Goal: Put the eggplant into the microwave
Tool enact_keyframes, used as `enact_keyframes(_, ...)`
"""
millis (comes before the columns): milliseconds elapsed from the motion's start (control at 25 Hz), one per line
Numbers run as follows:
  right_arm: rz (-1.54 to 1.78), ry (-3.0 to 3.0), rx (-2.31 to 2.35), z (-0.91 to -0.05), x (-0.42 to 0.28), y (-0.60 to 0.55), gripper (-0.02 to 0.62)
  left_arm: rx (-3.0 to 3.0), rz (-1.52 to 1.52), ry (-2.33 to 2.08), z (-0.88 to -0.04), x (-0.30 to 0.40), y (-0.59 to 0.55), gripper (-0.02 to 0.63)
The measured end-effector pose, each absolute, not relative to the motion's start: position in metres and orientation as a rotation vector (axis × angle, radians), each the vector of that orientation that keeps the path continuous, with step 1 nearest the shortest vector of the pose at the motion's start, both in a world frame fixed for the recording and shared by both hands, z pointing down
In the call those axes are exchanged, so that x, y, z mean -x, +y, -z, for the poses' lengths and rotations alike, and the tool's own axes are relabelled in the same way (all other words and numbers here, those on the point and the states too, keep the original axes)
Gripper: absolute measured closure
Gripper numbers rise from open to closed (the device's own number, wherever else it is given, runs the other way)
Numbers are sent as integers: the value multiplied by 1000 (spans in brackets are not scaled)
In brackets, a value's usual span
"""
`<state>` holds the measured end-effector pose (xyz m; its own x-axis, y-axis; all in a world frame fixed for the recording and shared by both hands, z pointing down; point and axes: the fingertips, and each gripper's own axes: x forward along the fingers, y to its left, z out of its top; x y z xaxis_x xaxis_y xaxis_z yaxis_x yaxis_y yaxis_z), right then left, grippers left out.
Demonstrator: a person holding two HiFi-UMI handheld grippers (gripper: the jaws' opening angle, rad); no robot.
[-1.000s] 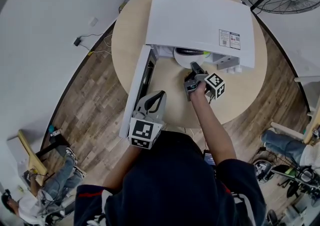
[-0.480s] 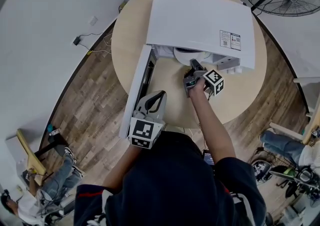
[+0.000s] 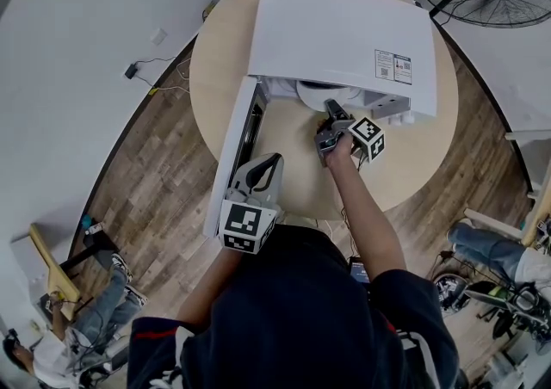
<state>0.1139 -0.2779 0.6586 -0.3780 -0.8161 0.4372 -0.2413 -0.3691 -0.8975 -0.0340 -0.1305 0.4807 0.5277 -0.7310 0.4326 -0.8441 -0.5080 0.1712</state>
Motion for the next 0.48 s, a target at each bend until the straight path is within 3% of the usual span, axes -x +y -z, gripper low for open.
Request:
enact_keyframes(240,1766,1545,1439,-650,-119,-272,508,-2417,-428,-1310,-478,32,-137,588)
enact_keyframes(480,1713,1756,1555,-646,-121,-257,497,-2419,-429,-1319,-475,32,-141,588)
